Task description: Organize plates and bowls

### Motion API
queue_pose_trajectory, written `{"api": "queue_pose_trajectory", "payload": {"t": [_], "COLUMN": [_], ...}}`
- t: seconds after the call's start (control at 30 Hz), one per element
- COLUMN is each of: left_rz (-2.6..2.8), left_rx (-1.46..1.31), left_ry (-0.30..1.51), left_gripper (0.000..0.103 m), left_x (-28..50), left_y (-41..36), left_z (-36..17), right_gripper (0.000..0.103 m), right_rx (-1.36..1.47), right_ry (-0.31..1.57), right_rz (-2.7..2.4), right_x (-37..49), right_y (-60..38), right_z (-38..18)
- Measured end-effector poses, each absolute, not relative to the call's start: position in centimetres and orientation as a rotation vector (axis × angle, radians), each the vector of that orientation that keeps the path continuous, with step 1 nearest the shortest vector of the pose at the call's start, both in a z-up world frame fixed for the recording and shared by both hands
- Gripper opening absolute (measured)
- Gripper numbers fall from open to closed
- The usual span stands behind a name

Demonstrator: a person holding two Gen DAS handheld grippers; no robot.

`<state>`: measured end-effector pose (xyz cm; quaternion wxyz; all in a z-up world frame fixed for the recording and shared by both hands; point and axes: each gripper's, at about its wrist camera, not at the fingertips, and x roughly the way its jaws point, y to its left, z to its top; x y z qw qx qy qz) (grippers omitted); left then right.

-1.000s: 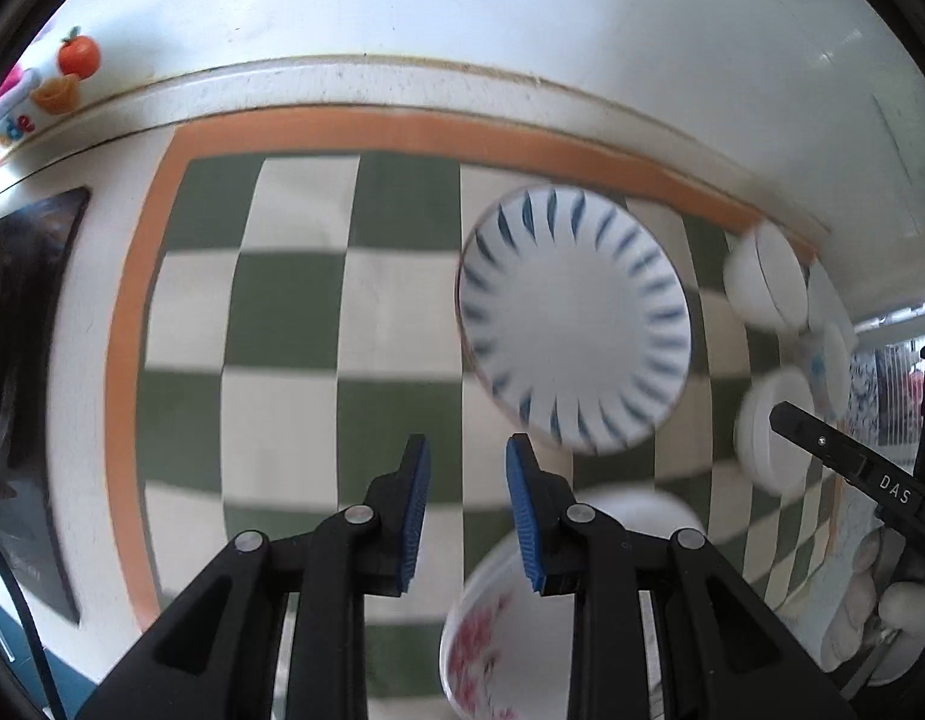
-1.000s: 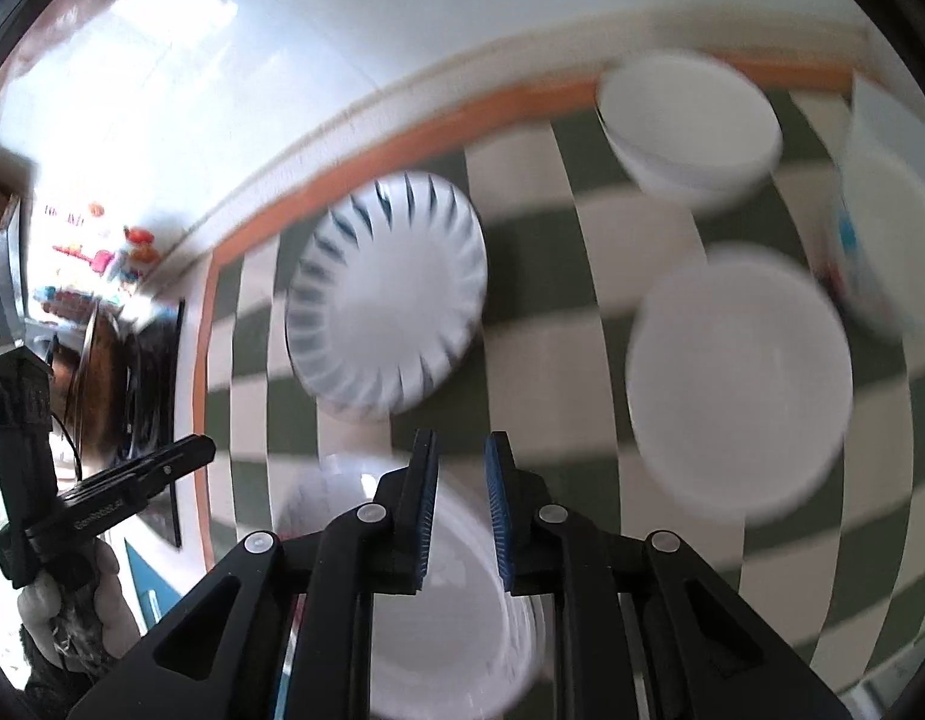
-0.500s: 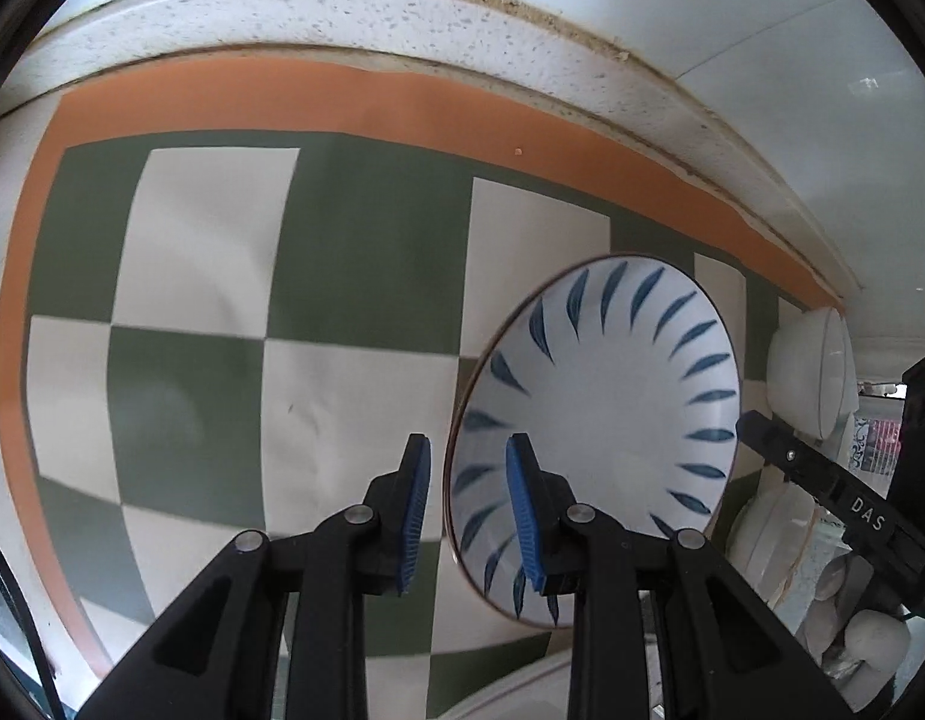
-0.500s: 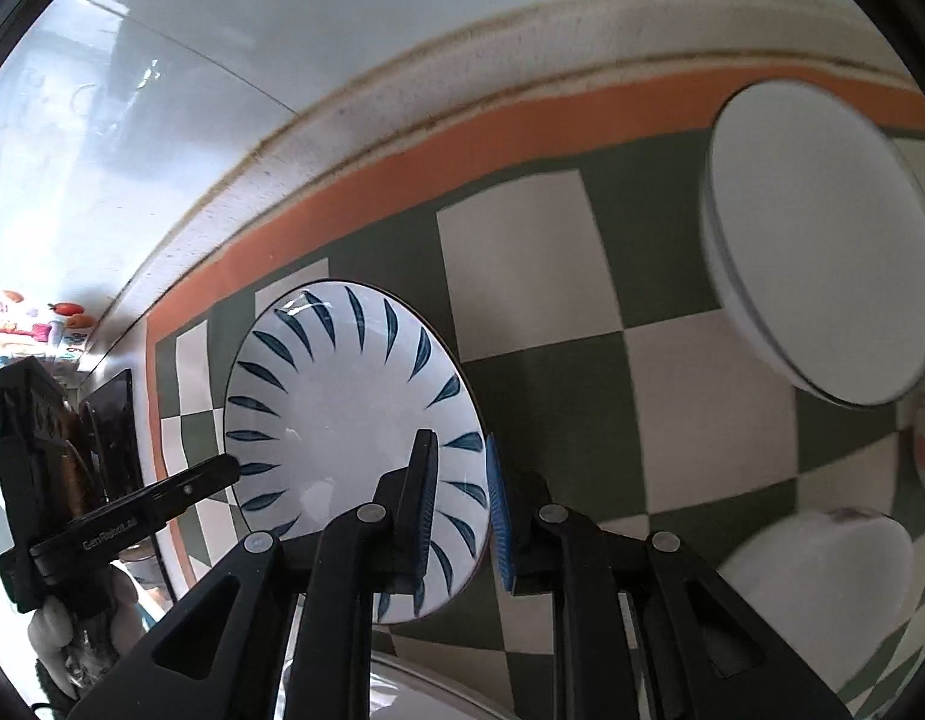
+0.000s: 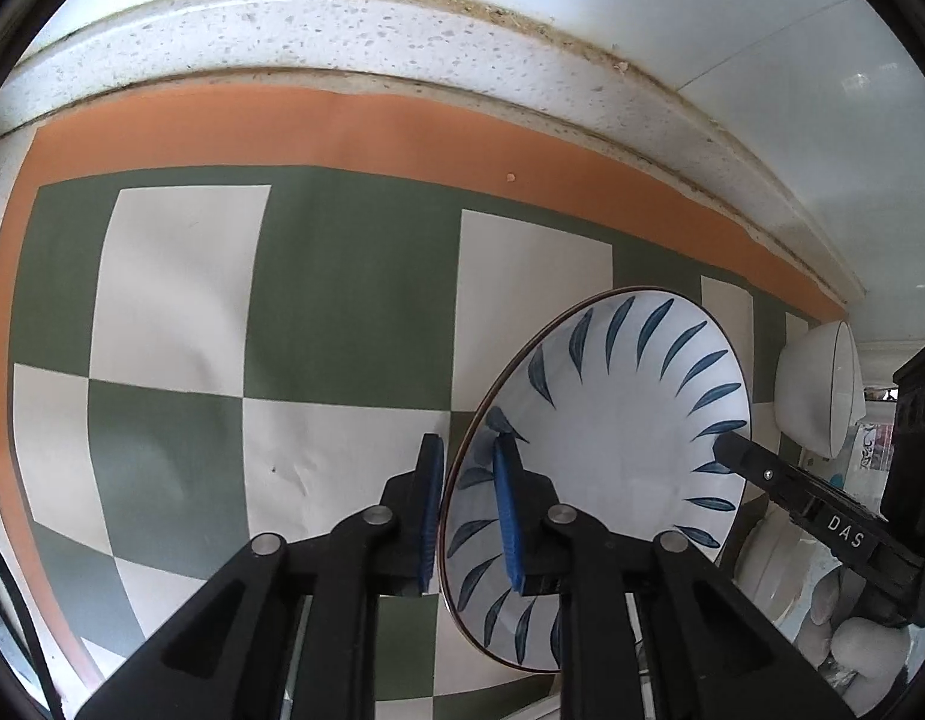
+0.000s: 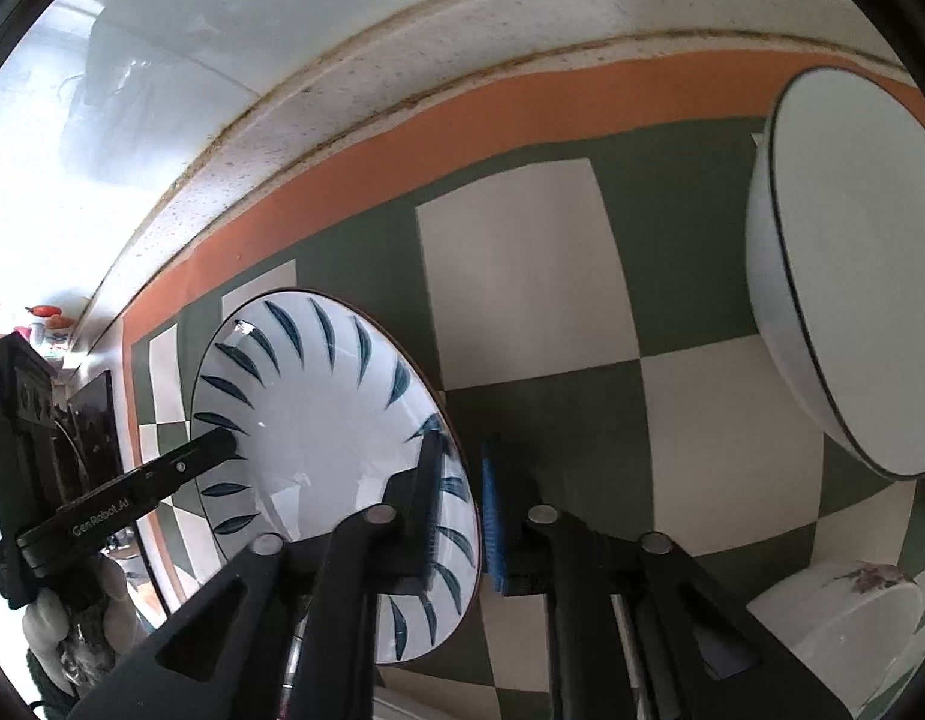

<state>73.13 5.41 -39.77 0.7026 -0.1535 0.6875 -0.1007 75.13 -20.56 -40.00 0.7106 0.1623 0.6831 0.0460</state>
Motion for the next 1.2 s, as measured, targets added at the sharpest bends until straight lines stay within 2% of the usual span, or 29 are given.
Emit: {"api": "queue_pose_trajectory", "payload": {"t": [0.37, 0.67, 0.93, 1.2], "left_rz": [-0.203, -0.231, -0.247, -0.255], "left_rx": [-0.338, -0.324, -0.295, -0.259], "left_ry": [1.541, 1.492, 1.466, 1.47], "left_gripper": [0.015, 0.015, 0.015, 0.015], "left_x": [72.2, 69.9, 65.3, 59.4], "left_y": [5.6, 5.9, 5.2, 4.5], "left_z": [-37.9, -33.0, -29.6, -28.6], "right_gripper": [0.013, 0.012, 0.012, 0.012], "right_rx": [0.35, 0.403, 0.421, 0.415], "right_ry": [1.493, 1.476, 1.46, 1.482], "right_rz": [0.133, 0.178, 0.214, 0.251], "right_x": [73.9, 71.8, 67.1, 60.3], "right_y": [-20.2, -20.8, -21.3, -21.4], "right_z": [-38.1, -34.3, -31.4, -30.9]}}
